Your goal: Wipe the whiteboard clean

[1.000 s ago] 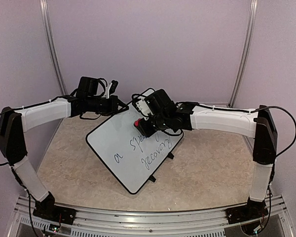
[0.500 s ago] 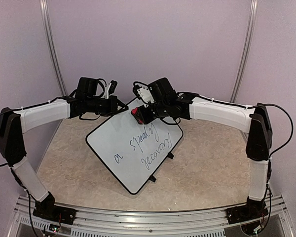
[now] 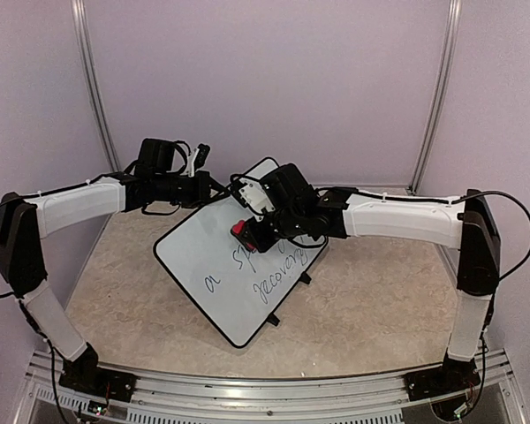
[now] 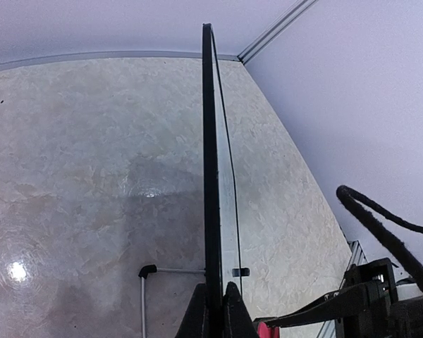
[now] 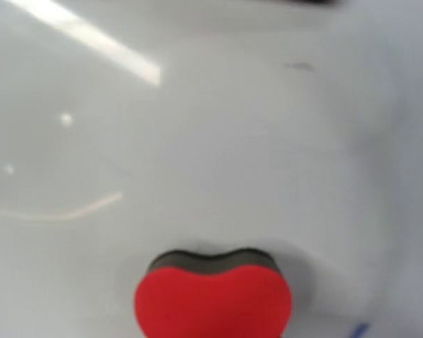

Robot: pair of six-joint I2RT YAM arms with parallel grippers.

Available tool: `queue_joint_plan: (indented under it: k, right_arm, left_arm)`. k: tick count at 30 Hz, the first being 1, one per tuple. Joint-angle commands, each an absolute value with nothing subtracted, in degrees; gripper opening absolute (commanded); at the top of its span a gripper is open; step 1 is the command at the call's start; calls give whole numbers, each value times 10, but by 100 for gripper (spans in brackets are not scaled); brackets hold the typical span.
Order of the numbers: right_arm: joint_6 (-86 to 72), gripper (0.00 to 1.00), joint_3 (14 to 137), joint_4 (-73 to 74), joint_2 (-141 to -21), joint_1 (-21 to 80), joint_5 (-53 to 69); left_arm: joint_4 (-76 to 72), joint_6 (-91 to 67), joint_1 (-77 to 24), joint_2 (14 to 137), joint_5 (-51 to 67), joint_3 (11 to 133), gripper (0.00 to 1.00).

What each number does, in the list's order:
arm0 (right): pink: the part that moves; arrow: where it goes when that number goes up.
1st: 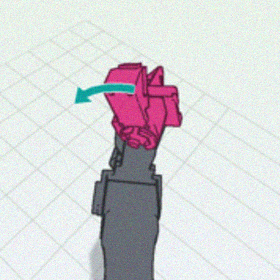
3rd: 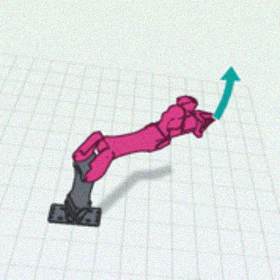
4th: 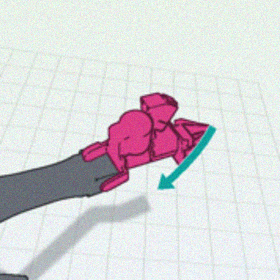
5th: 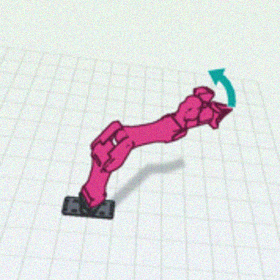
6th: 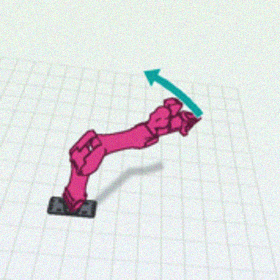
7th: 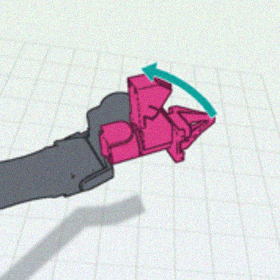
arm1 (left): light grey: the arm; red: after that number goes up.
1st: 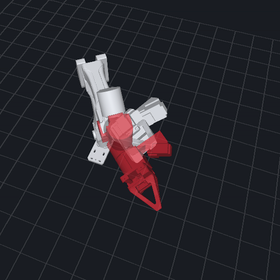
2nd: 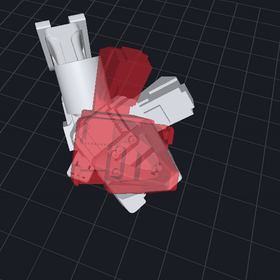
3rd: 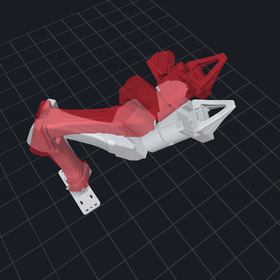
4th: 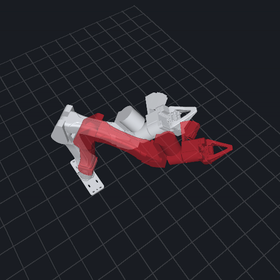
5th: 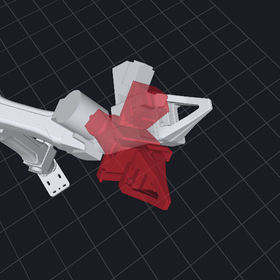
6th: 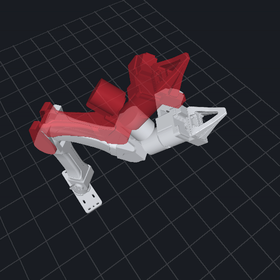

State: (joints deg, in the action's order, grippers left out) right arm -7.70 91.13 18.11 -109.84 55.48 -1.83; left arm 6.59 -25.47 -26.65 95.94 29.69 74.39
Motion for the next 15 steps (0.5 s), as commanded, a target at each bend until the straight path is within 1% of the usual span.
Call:
queue_joint_plan:
  k: [1, 4, 11, 15]
  right_arm:
    - [-67, 25, 941, 186, -1102, 574, -1]
    - [-66, 25, 972, 199, -1123, 579, -2]
    - [-75, 26, 1036, 218, -1163, 569, -51]
    - [-80, 25, 1031, 221, -1164, 552, -58]
  left_arm:
    - [49, -211, -286, 955, 317, 727, 0]
    - [49, -212, -286, 955, 319, 727, 0]
    - [48, -212, -286, 957, 320, 727, 0]
    - [49, -212, -286, 957, 320, 726, 0]
